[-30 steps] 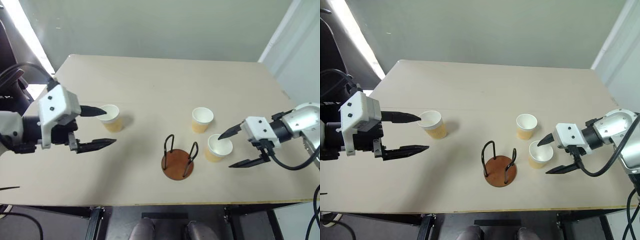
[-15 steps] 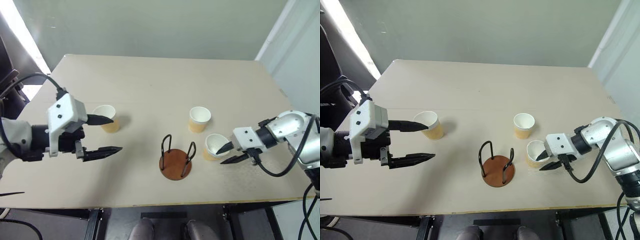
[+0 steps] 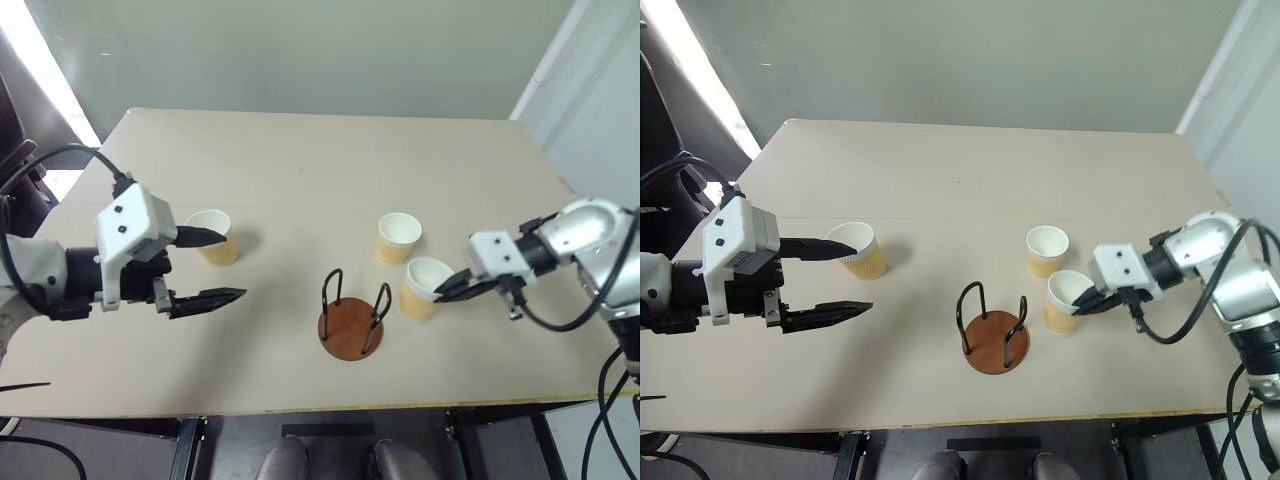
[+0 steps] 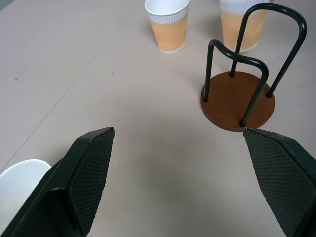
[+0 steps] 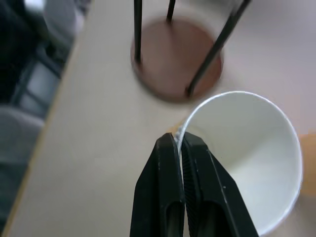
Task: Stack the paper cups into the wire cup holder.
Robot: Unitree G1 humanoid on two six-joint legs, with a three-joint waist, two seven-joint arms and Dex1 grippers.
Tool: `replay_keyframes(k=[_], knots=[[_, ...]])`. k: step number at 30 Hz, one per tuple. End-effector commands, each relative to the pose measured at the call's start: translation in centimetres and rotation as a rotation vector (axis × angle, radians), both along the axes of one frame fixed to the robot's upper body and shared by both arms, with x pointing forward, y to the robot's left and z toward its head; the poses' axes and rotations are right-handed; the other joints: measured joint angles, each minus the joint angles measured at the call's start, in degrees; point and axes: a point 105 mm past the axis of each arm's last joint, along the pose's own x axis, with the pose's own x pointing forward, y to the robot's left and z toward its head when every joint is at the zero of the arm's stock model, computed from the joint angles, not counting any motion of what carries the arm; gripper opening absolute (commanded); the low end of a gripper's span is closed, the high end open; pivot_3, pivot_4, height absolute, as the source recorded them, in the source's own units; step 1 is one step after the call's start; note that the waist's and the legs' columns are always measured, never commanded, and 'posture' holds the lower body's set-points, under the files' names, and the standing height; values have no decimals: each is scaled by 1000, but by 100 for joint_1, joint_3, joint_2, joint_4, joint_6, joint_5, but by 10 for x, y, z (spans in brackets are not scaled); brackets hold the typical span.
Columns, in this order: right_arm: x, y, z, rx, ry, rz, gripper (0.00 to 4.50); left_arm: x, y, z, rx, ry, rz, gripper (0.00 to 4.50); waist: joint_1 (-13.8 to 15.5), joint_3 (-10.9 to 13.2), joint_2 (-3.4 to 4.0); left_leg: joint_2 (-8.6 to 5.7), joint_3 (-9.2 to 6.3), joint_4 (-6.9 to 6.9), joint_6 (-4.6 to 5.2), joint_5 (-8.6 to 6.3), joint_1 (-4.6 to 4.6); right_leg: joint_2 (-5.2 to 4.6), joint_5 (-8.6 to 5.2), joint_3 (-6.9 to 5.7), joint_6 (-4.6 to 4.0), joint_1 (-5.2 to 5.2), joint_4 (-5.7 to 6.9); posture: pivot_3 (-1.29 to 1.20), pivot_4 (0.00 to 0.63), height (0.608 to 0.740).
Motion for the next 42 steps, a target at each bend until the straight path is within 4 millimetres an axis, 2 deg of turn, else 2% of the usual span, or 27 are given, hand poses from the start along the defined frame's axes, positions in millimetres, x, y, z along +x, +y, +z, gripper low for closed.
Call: replay_keyframes(k=[1, 5, 7, 9, 13, 17, 21, 24, 32, 36, 42], knots=[[-13, 4, 51, 118, -66, 51, 78, 0, 0, 4, 12, -32, -1, 4500, 0, -1, -1, 0, 1, -1, -1, 1, -2, 1, 0, 0, 0, -1, -2, 0, 150, 740], [-28, 22, 98, 252, -97, 156, 78, 2, -2, 0, 10, -21, -9, 4500, 0, 0, 0, 5, -11, -2, -5, 0, -3, 4, -3, -1, -4, -3, -4, 0, 150, 740], [-37, 31, 107, 280, -94, 215, 78, 3, -3, -1, 10, -21, -11, 4500, 0, 0, 0, 6, -12, -2, -7, 2, -1, 6, -3, 0, -6, -7, 2, 0, 150, 740], [-45, 40, 107, 288, -73, 267, 78, 4, -3, -1, 10, -22, -13, 4500, 3, -2, -3, 14, -15, -2, -7, 2, -1, 13, -4, -2, -10, -6, 0, 0, 150, 740], [-39, 67, 83, 260, -45, 292, 78, 5, -7, -2, 13, -20, -31, 4500, -4, -1, -1, 21, -16, -1, -10, 3, 0, 17, -2, -5, -15, -8, 4, 0, 150, 740], [-21, 73, 58, 171, -90, 250, 78, 4, -11, 0, 16, -23, -42, 4500, 1, -2, -3, 25, -19, 1, -11, 3, -1, 17, 0, -8, -19, -10, 8, 0, 150, 740], [-22, 69, 40, 103, -81, 298, 78, 0, -11, 3, 22, -23, -41, 4500, 9, -2, -3, 25, -22, 1, -10, 3, -17, 15, 1, -13, -20, -24, 7, 0, 150, 740], [-22, 65, 39, 100, -75, 311, 78, -2, -9, 3, 26, -17, -25, 4500, 3, -2, -2, 28, -18, -1, -14, 4, -31, 18, 1, -13, -21, -36, 9, 0, 150, 740], [-31, 60, 51, 135, -50, 358, 78, -2, -10, 4, 26, -18, -12, 4500, -1, -2, -3, 29, -13, 1, -19, 7, -26, 19, 1, -12, -20, -31, 7, 0, 150, 740], [-29, 63, 38, 84, -72, 369, 78, -2, -12, 4, 25, -18, -16, 4500, -6, -2, -3, 30, -13, 1, -20, 7, -23, 20, 1, -11, -21, -32, 13, 0, 150, 740], [-14, 65, 24, 27, -141, 330, 78, -4, -14, 5, 21, -19, -23, 4500, -17, -2, -3, 33, -15, 1, -20, 7, -25, 20, 3, -12, -23, -35, 15, 0, 150, 740]])
